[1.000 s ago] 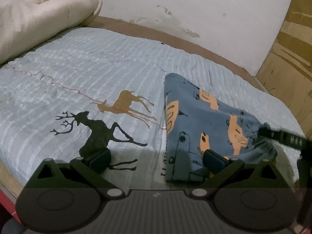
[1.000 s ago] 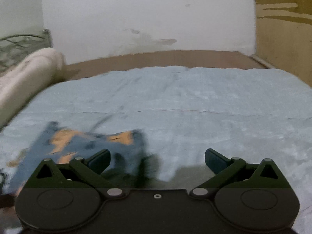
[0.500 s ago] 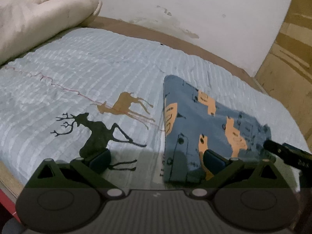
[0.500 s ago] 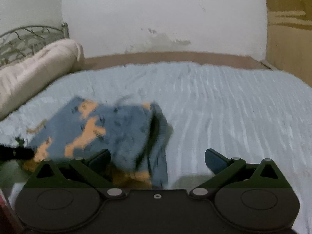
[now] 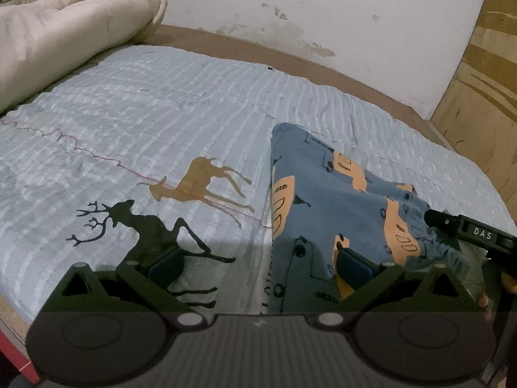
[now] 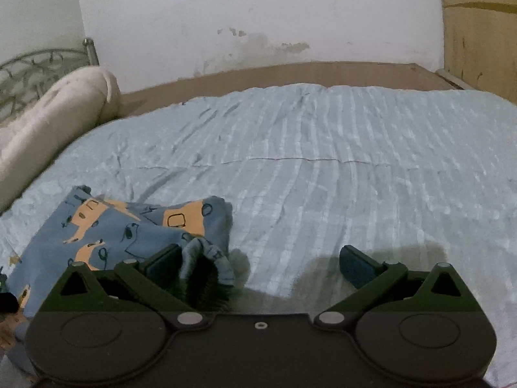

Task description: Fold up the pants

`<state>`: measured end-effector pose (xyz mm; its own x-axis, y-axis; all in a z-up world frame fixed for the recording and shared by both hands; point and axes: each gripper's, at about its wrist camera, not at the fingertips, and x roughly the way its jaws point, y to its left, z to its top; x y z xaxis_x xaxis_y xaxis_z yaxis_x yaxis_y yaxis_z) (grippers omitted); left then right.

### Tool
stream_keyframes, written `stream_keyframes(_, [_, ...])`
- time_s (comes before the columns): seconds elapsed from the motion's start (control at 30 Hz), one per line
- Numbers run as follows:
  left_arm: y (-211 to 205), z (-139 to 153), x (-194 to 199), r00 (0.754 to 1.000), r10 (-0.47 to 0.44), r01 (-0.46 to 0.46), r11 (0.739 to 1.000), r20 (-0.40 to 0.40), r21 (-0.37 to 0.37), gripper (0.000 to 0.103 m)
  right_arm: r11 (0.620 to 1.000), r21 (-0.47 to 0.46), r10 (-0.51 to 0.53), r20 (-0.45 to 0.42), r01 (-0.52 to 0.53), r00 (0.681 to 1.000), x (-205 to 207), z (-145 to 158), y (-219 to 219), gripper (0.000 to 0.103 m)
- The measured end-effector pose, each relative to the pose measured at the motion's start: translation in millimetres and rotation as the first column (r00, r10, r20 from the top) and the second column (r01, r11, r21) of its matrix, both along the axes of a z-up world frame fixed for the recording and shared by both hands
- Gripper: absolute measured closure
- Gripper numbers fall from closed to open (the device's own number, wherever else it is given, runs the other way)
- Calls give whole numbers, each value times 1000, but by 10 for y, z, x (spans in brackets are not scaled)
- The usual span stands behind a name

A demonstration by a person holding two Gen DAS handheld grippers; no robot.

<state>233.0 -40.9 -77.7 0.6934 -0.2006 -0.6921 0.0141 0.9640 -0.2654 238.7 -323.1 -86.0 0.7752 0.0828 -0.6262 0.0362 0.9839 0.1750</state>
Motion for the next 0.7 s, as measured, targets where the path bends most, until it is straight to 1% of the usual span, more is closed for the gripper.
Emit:
stream_keyframes(0.17, [12,24,-1,1000,0,0,1000,3,-10,1,1000,19,11,37,-12,999,-66,13,-19,1])
stream_keyframes(0.3, [6,73,-9,999,-21,23,998,42,-57,1,986,105,115,104,-126,988,-116,71,-2,1])
stream_keyframes(0.4, [-17,80,6,996,-58,64,993,61,-104,1,967,153,193,93,-205,977,-68,36,33,1])
stream_keyframes(0.5, [-70,44,27,995,-88,94,988,52,-126,1,941,220,247,68,-257,966,8,-40,35,1])
stream_keyframes(0.57, [-101,14,30,995,-91,95,988,41,-122,1,930,255,257,59,-263,965,39,-75,12,1])
stream_keyframes(0.7, [-118,-11,33,995,-94,97,990,32,-107,1,906,334,247,85,-261,965,48,-127,-72,1])
